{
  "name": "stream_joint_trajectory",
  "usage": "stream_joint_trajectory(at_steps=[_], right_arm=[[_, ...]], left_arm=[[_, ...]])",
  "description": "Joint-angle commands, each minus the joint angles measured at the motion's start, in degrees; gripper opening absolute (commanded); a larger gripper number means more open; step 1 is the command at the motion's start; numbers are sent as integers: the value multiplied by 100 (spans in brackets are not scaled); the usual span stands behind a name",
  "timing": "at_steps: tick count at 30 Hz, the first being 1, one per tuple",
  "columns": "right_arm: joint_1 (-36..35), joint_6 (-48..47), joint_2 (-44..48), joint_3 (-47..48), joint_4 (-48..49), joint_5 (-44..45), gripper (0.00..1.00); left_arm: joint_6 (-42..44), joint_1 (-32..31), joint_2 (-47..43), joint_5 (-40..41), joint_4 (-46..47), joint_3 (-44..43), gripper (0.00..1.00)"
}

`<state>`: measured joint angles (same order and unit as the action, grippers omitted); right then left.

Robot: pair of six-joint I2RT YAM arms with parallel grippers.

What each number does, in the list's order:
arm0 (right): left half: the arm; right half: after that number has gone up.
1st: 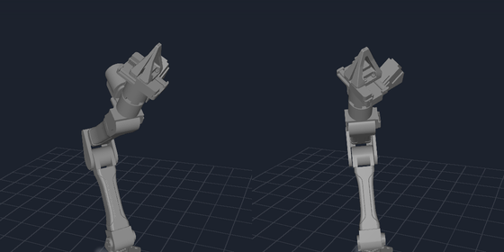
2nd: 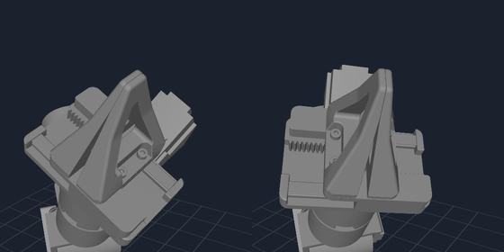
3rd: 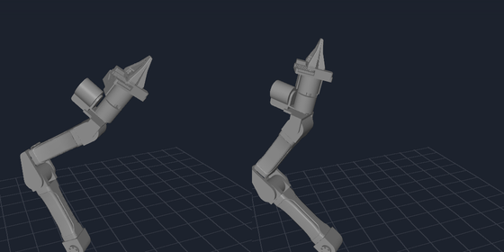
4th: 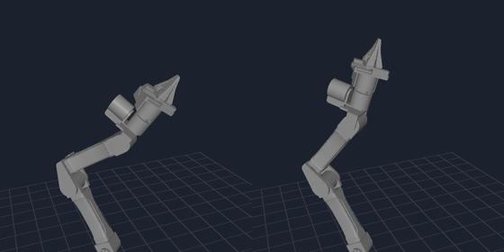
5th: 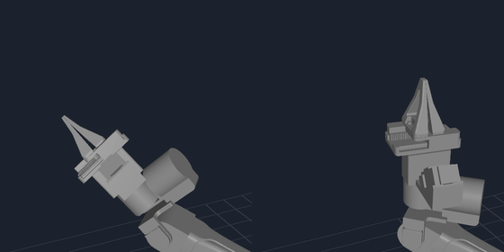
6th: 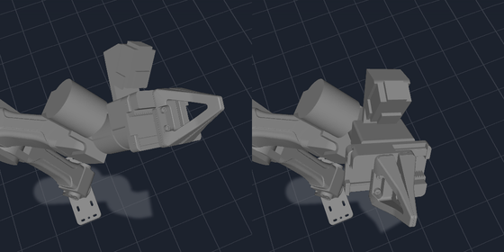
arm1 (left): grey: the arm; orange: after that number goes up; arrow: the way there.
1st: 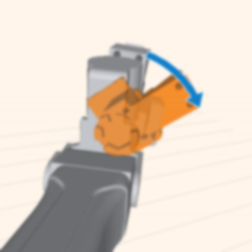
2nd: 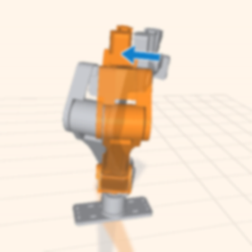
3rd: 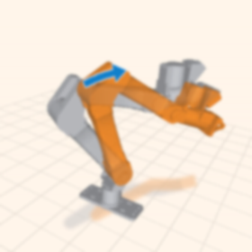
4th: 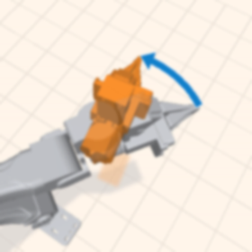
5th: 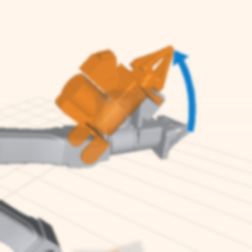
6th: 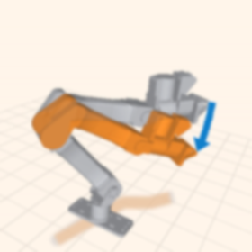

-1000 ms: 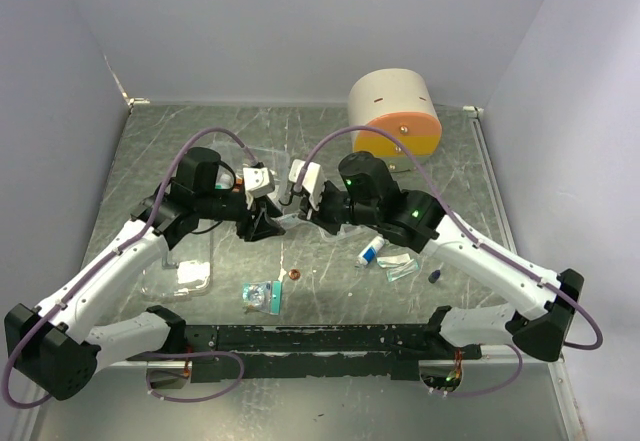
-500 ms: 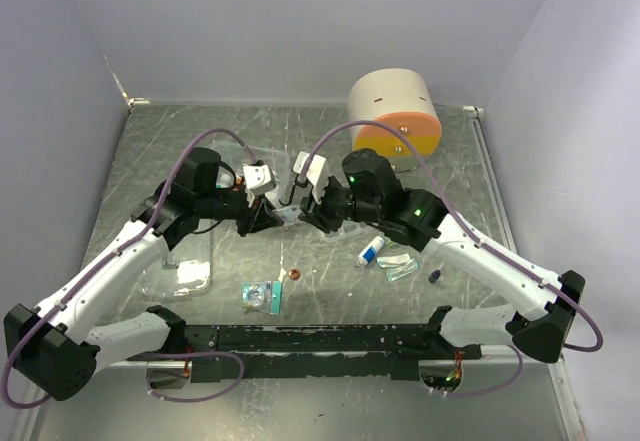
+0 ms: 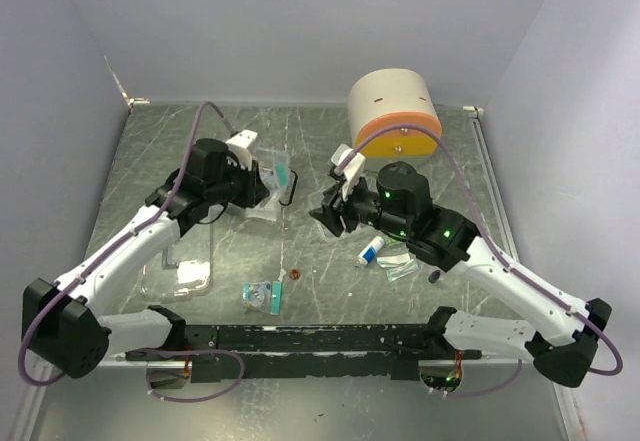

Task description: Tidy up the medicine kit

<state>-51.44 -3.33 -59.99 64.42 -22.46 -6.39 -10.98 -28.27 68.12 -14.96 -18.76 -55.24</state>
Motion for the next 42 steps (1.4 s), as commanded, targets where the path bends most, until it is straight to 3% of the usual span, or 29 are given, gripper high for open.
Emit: stream_joint_trajectory(at_steps=[1,4,24,33,42], right_arm=[[30,461,225,-352,575,-34,51],[36,635,212,-466,703,-106,51],[37,1231,-232,-993,1512,-483,50],[33,1307,-373,-1046,1665,-551,50],[33,1377,-479,-1077,1762,-635,50]], left_arm=[[-1203,63,249,1819,-249,-649,23],[-1715,166,421,2169,-359,-757,25],[-2695,306,2237,1298,306,-1111,27],[-2676,314,2898,1188,370,-1230,29],[-2518,419,3176,925,239,-1272,40]])
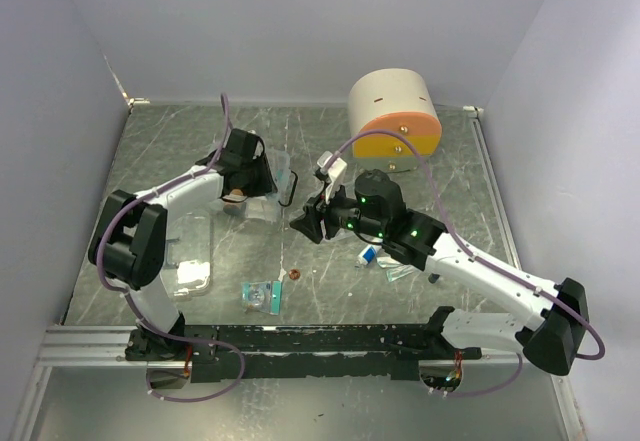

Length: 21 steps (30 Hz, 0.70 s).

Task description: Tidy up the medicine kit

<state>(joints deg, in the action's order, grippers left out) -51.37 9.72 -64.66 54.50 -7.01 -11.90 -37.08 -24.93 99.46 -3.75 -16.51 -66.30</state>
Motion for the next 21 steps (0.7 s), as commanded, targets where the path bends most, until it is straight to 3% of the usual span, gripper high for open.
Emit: stream_joint_trajectory(at_steps=[1,7,15,21], right_arm=[[25,72,-11,-93,224,-84,50],[24,88,-29,-106,268,-53,50],[29,70,-72,-89,261,-23,50],[25,66,-79,-82,246,-8,50]], left_arm=[[114,91,19,-158,-16,-152,42],[327,124,-124,403,-374,-154,43],[493,190,-207,422,-439,-121,16],[648,258,-442,296,-612,-97,8]])
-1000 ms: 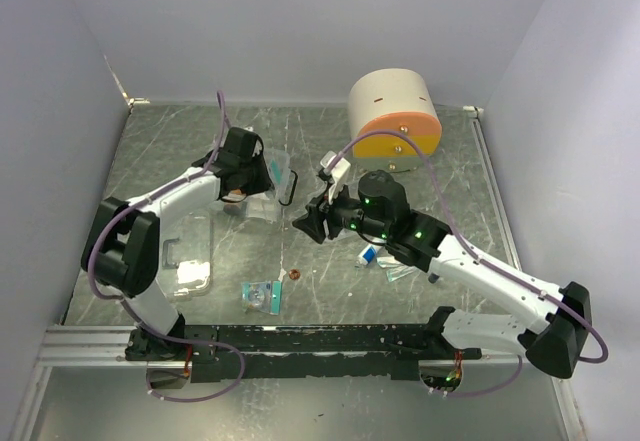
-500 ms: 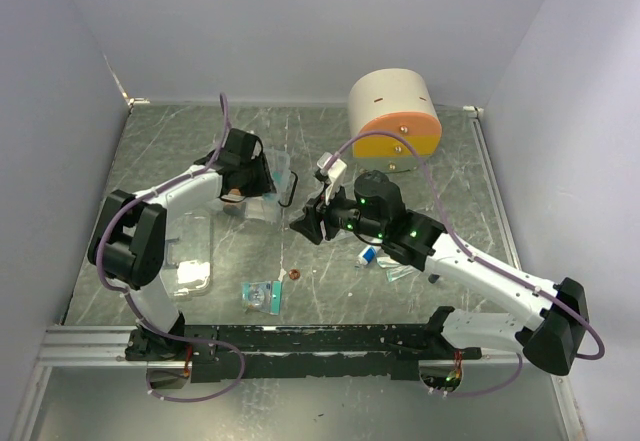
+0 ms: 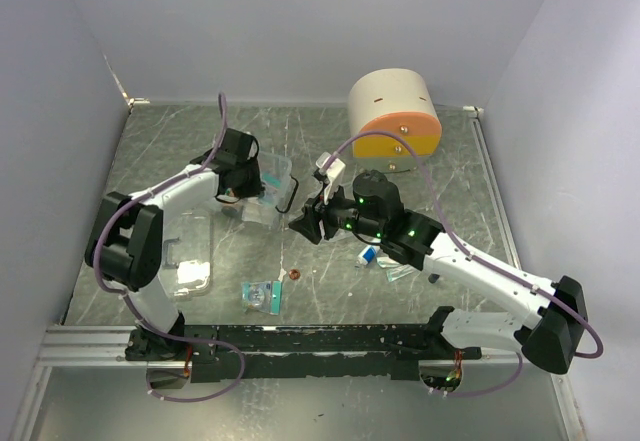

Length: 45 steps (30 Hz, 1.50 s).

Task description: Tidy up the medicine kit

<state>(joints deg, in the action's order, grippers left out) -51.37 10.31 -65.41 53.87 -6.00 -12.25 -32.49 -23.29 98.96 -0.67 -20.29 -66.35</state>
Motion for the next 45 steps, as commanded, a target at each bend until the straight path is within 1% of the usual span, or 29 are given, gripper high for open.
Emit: stream_joint_trajectory(at_steps=[1,5,8,15,18,20,21,24,27,30,33,36,40,42,45], right_arm=[[27,-1,-7,-17,148,25,50],[26,7,-35,-17,177,-8,50],[21,15,-49,-17,202,-37,50],[31,15,-81,-17,235,-42,50],[23,7,-122,5,240,-57,50],[27,-6,-132,12,225,-42,50],[29,-3,-137,10,227,-26,50],[22,-3,-129,-31,275,32,50],[28,6,-110,-64,326,128,50],[25,58,-99,-101,361,299,50],[25,141,-89,-151,393,537,50],[23,318,-120,-174,362,946,50],[21,655,-249,-166,233,1232,50],[20,812,-306,-190,216,1194,49],[-7,950,-380,-415,432,897,49]], left_arm=[[205,115,-484,-115,-222,-63,8],[378,235,-694,-482,-315,-95,8],[618,253,-718,-501,-500,-186,10],[850,263,-434,-755,-696,-256,13],[870,263,-318,-627,-805,-303,15],[886,263,-307,-331,-934,-344,19],[896,263,-303,-125,-1014,-377,22],[968,263,-239,13,-1199,-507,37],[929,263,-174,193,-1413,-659,47],[929,263,-283,262,-1442,-744,50],[944,268,-439,314,-1468,-842,50],[990,263,-779,292,-1341,-819,51],[1117,266,-1659,300,-880,-535,53],[1226,263,-2219,362,-562,-289,55],[1467,263,-3191,391,42,150,61]])
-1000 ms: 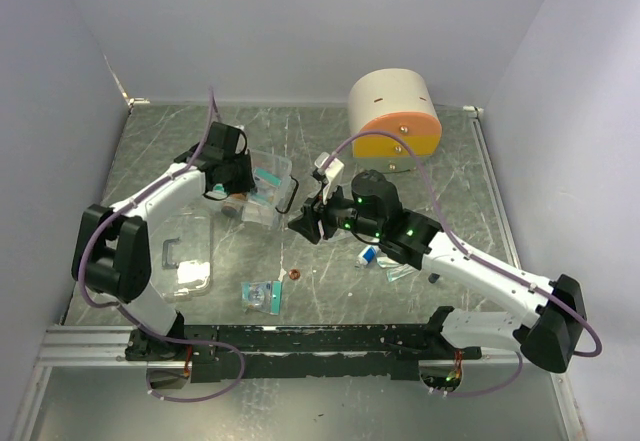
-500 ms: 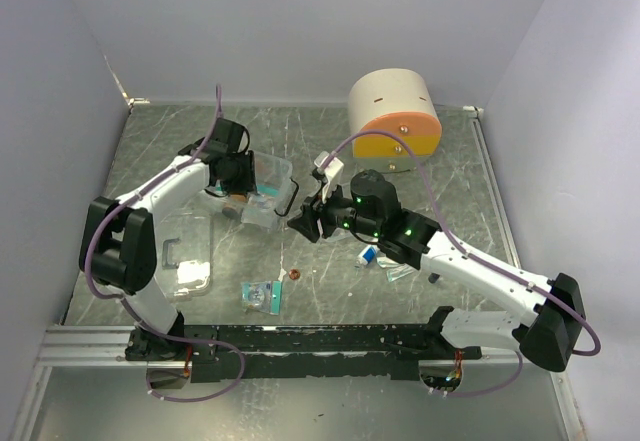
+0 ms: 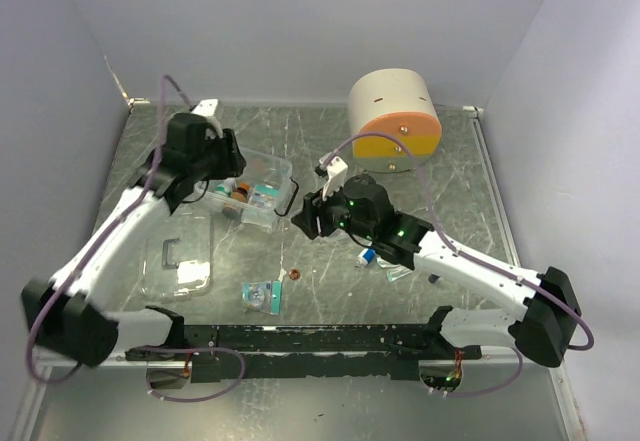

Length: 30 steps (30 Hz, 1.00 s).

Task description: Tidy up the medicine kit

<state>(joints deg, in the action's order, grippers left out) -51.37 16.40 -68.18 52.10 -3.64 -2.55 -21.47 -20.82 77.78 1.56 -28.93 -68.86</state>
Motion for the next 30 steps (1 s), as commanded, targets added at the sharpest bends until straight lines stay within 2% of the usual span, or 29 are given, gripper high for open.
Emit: stream_joint_trajectory(at_steps=[1,4,6,7,18,30], right_arm=[[-37,368,-154,-284,245,-84,49],[-268,452,-336,-333,254,158,50],[-509,495,-494,-280,195,450,52],[-654,528,-601,-236,152,592,52],[-2255,1052,-2481,926,-795,1841,58],[-2574,1160,-3679,1914,-1785,2244,62]], left_arm=[[437,16,-1338,147,1111,559,65],[613,16,-2003,181,1585,970,76],[615,16,-2352,347,1775,1241,90],[578,16,-2486,444,1853,1346,92],[478,16,-3366,1148,2220,1903,94],[390,25,-3513,1285,2109,1930,94]])
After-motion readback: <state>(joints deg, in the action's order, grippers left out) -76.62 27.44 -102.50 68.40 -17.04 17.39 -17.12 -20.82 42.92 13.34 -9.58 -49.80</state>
